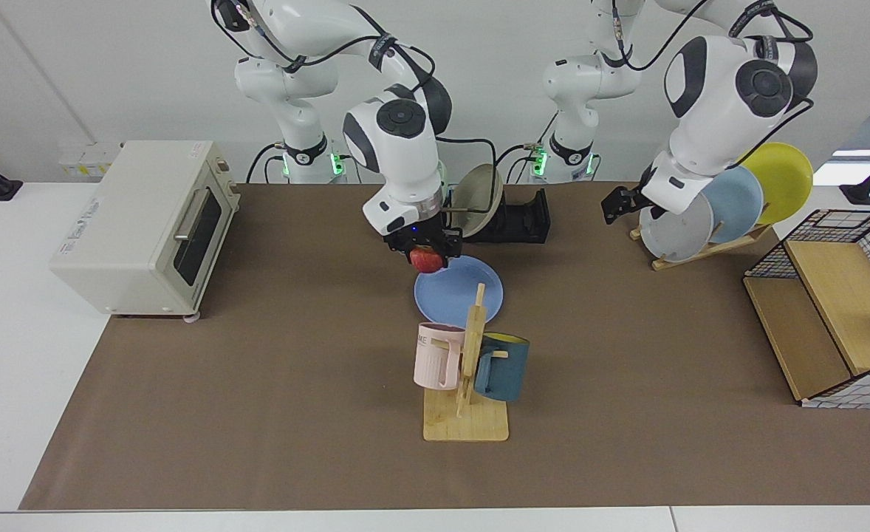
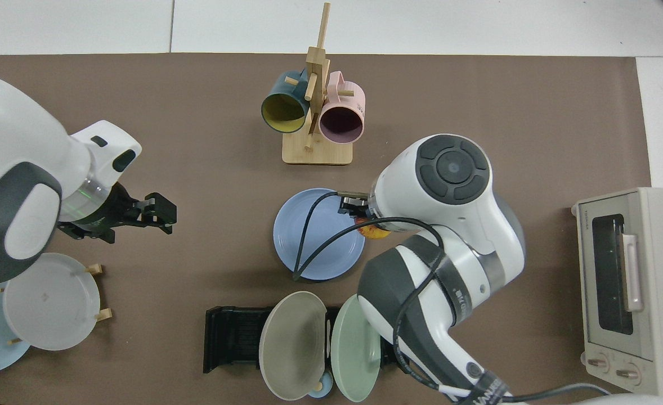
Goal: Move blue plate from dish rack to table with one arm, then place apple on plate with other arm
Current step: 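Lower the red apple onto the blue plate with the right gripper, then open the right gripper and lift it away from the apple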
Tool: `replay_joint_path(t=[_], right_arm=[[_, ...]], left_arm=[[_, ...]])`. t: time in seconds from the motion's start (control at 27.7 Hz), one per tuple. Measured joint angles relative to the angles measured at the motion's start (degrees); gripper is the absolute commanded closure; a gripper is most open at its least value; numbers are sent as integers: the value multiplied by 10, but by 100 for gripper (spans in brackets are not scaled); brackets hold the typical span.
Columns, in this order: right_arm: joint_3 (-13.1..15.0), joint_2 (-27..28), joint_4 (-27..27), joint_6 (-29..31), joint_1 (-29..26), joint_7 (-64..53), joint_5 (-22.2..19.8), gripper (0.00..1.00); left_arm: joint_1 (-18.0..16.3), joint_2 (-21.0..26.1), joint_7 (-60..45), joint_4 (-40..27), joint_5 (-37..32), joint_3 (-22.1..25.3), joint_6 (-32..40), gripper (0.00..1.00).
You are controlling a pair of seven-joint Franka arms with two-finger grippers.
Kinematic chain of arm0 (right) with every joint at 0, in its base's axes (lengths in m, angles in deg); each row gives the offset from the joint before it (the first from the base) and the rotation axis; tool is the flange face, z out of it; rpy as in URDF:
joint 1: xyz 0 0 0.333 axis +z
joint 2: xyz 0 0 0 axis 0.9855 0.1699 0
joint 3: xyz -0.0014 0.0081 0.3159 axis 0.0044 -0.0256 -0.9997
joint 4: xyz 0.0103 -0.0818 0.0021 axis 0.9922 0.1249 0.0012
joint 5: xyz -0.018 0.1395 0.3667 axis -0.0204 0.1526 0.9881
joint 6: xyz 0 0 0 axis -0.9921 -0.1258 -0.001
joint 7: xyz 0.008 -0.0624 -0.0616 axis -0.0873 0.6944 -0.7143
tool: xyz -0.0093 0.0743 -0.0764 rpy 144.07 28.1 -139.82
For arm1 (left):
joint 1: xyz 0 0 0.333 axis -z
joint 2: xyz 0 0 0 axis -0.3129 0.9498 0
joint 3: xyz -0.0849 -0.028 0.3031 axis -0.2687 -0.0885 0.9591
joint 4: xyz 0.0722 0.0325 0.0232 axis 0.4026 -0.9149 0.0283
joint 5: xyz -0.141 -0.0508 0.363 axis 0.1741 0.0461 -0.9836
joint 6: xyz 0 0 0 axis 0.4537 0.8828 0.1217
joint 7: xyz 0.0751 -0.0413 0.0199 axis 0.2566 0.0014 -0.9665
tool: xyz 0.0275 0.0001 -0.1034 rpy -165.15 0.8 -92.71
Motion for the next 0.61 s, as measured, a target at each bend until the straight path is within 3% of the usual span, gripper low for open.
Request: replay_joint_path(t=[0.18, 0.43, 0.47, 0.51, 0.54, 0.61], right_arm=[[-6, 47, 3, 35, 13, 37, -36, 100], [-8, 84, 23, 86, 19, 46, -44, 97], [-9, 86, 27, 91, 19, 46, -44, 85], [-9, 88, 30, 95, 19, 46, -44, 58], [-9, 90, 32, 97, 19, 46, -44, 5], [-9, 92, 34, 99, 19, 46, -44, 0]], left_arm=[[0, -19, 31, 0, 0, 20, 4, 0], [1, -21, 63, 0, -17, 40, -1, 0], [0, -20, 71, 0, -18, 45, -2, 0], [0, -20, 76, 0, -19, 50, -3, 0], [0, -20, 81, 0, -19, 54, -4, 0], [0, -20, 86, 0, -20, 59, -6, 0]])
